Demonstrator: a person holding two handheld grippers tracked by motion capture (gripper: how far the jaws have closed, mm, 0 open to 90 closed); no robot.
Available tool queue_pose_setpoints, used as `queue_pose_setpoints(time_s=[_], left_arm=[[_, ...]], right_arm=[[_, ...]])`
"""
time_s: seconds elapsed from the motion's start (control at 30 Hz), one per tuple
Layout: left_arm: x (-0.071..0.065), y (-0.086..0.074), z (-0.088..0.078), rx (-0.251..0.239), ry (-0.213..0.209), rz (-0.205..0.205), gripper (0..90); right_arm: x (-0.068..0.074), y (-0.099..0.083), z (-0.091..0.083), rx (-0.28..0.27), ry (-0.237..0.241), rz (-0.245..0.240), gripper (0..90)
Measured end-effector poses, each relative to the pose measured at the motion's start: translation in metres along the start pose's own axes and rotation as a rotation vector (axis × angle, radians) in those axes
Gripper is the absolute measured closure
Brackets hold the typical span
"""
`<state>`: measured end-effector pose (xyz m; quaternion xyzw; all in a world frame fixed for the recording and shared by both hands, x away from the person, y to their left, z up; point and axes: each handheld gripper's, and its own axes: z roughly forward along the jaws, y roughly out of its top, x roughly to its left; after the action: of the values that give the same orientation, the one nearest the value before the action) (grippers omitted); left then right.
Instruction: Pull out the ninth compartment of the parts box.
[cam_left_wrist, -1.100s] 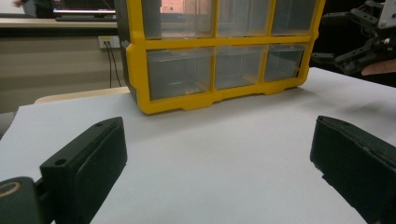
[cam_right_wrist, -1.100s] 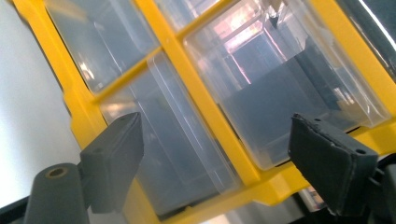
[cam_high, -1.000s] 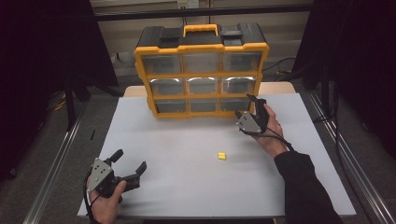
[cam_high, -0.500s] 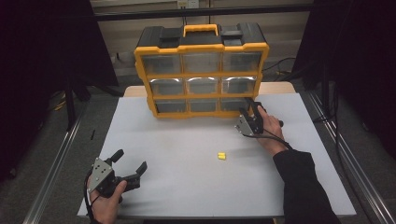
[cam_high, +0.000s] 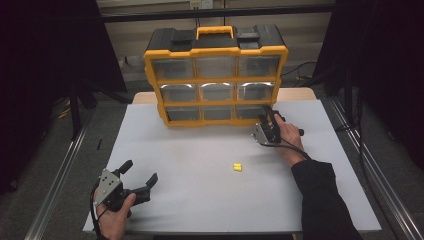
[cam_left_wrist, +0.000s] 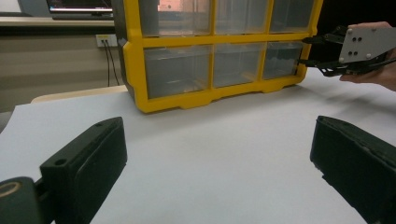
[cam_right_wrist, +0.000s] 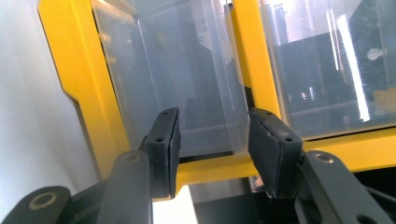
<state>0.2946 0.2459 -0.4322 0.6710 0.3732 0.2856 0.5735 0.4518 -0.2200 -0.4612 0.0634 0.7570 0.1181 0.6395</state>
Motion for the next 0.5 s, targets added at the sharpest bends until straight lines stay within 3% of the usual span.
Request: queue_pose_setpoints(time_s=[0.17, 0.37, 0.5], left_arm=[[-0.0002, 0.0000, 0.0004, 0.001, 0.000, 0.001, 3.8], [-0.0002, 0.0002, 0.0000, 0.000, 0.003, 0.005, 3.7], [0.0003, 0.0003, -0.0002, -0.001, 0.004, 0.009, 3.7]], right_arm=[[-0.0017, 0.0030, 0.0017, 0.012, -0.006, -0.026, 57.3], [-0.0019, 0.0077, 0.0054, 0.031, -0.014, -0.108, 60.9], [-0.0031, 0.0085, 0.0052, 0.038, -0.034, -0.120, 68.7]])
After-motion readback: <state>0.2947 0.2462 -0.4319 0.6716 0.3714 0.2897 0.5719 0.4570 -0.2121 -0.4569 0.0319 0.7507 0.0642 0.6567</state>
